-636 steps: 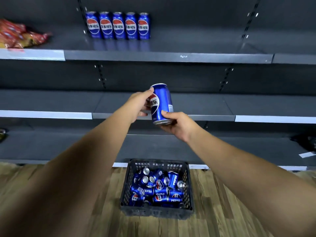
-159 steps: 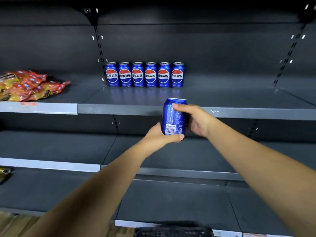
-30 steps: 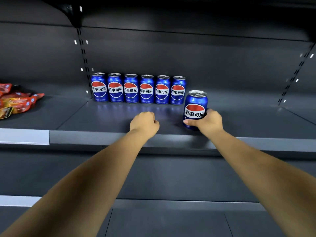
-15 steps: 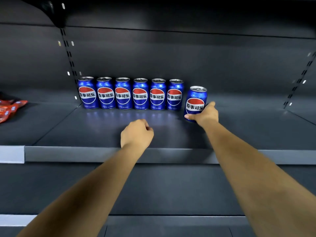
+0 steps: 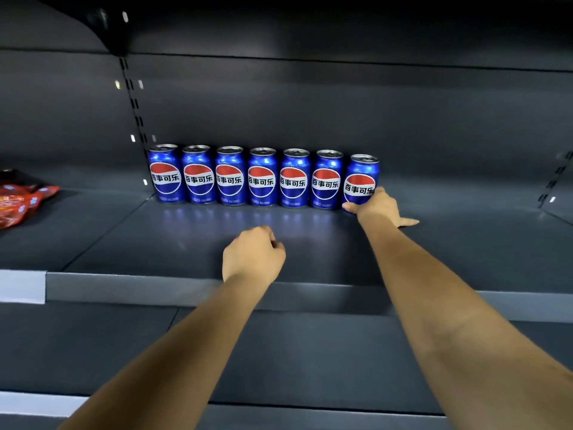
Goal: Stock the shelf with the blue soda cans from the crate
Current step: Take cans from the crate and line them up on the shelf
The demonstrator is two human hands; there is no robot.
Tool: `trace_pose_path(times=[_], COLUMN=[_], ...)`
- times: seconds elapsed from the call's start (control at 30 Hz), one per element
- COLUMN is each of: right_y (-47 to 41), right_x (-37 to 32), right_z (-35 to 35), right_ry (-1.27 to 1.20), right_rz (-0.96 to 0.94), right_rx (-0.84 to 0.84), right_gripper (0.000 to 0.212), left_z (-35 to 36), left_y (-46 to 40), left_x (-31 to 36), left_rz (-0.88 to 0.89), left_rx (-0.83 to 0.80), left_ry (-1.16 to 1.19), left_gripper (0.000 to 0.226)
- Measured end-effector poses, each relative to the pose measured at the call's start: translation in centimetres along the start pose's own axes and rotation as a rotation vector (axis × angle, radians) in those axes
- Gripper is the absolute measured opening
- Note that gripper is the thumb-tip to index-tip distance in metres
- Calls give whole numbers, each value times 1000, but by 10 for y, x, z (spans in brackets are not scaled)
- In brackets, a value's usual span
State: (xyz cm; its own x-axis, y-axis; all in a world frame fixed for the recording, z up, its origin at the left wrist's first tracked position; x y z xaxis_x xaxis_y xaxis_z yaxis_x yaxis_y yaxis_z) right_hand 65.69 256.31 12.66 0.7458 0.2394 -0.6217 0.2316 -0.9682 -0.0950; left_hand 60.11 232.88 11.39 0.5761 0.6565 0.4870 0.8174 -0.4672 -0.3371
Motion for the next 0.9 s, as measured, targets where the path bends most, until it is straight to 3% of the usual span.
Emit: trace_pose_path(times=[0.13,0.33,0.7,0.9], right_y=[-4,-8,-10,-7], right_x=[5,6,7,7], right_z=[15,20,24,20], right_ry=[17,124,217,109], right_rz=[-22,-28,-49,-35], right_rx=[41,-7,-66,-17], right_gripper=[66,84,78,87], left_z=[0,1,1,1], left_y=[-1,-1,-1,-2], left_x=[0,0,0,-1], left_rz=[-13,-8,-22,-53], left_rx=[-13,-23,-19,9], left_ry=[-15,-31,-31,-19], left_gripper=[12,14,15,16])
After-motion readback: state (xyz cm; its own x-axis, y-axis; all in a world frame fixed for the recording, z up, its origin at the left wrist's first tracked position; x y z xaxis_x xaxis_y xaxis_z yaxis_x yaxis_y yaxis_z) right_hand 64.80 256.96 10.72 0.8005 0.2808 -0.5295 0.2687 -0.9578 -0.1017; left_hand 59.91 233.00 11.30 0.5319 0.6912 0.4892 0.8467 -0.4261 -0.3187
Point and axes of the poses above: each hand's wrist, its own y-axis away from the middle knuckle, its own z-axis out of the palm, x = y × z, the point moved 2 cm from there along -y, towards the middle knuckle, and after that the axes turned 5 degrees about x, right-handed, at the moved point
